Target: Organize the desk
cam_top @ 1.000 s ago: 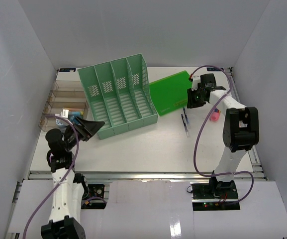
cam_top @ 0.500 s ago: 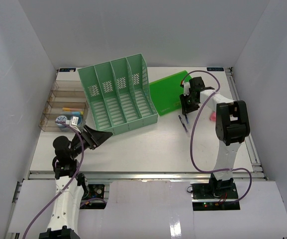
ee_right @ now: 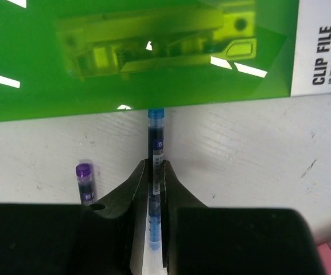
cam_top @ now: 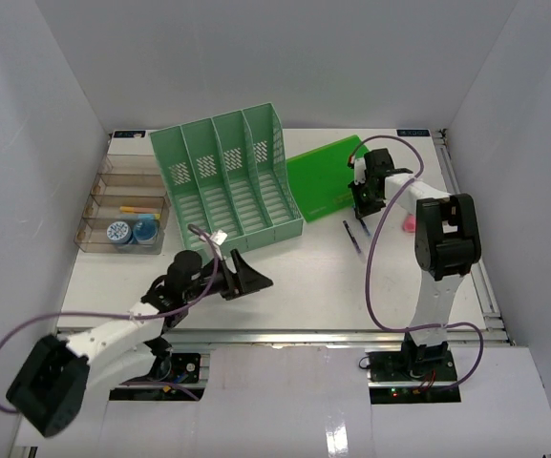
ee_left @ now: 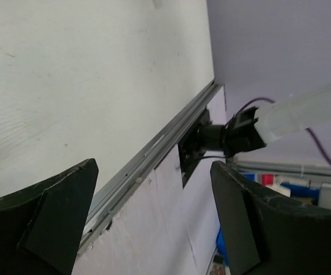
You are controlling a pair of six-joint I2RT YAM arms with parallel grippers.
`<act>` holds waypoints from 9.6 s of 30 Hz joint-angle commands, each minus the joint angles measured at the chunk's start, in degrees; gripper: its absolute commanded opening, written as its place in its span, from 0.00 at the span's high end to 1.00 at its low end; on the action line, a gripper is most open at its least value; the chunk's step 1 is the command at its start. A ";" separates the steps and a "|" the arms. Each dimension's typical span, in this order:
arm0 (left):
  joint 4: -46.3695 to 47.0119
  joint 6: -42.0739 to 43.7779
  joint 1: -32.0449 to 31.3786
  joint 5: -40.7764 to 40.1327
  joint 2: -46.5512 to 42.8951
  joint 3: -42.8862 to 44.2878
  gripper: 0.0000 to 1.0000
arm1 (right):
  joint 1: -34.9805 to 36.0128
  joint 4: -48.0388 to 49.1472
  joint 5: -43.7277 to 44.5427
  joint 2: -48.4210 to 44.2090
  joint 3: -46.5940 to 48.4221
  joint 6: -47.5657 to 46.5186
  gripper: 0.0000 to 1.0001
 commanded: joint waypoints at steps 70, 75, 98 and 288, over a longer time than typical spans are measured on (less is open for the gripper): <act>-25.72 0.97 50.31 -13.66 4.76 41.34 1.00 | -19.73 16.69 -72.61 -52.22 -36.49 -7.53 0.23; -15.69 -8.09 59.42 -3.52 17.94 41.72 1.00 | -20.83 16.47 -72.86 -52.46 -36.27 -7.03 0.23; -19.50 -3.11 55.23 -12.76 58.61 66.48 1.00 | -23.04 16.35 -73.43 -52.41 -35.63 -5.94 0.22; -25.56 6.87 55.99 -12.84 57.48 69.35 0.19 | -13.11 -24.10 -61.05 -36.31 -23.36 -38.86 0.10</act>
